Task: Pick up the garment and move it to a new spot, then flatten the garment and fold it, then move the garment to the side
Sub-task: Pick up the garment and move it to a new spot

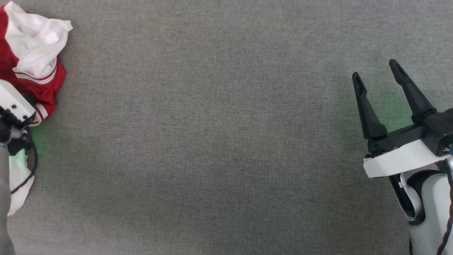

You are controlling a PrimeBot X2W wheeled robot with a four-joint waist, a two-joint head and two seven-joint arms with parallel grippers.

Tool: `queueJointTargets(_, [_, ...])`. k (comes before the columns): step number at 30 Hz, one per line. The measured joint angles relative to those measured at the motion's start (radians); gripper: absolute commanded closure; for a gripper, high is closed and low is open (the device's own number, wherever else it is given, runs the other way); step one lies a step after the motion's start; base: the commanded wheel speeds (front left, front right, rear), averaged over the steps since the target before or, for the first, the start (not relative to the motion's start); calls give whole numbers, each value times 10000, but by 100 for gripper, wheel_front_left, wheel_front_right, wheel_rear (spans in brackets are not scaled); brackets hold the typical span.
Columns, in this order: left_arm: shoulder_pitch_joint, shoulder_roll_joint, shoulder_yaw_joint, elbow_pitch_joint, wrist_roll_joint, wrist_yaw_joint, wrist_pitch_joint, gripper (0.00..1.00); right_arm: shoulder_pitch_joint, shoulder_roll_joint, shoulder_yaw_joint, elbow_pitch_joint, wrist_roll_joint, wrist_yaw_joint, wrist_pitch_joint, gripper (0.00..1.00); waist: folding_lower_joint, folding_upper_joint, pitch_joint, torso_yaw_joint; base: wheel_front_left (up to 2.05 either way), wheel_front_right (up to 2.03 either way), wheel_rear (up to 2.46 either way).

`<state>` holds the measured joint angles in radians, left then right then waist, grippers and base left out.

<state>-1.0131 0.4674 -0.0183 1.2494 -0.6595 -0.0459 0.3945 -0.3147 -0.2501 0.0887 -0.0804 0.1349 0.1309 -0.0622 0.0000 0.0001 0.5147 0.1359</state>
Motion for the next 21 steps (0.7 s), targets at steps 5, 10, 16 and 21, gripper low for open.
queueJointTargets(5, [-110, 38, 2, -48, -96, -29, 477, 100, 0, 65, -42, -184, -40, 0, 98, 0, 0, 0, 156, -19, 0, 0, 0])
queueJointTargets(10, [3, 148, -274, -12, 105, -349, -616, 100, 0, 153, -182, -196, -40, 0, 81, 0, 0, 0, 40, -11, 0, 0, 0])
queueJointTargets(16, [100, 464, -633, -132, 453, -686, -1816, 100, 77, 295, -349, 21, 17, 0, -140, 0, 1, -1, -367, 49, 0, 0, 0])
queueJointTargets(21, [-76, 909, -953, -430, 635, -777, -2763, 100, 177, 445, -454, 374, 100, 0, -418, 0, 0, -1, -933, 168, 0, 0, 0])
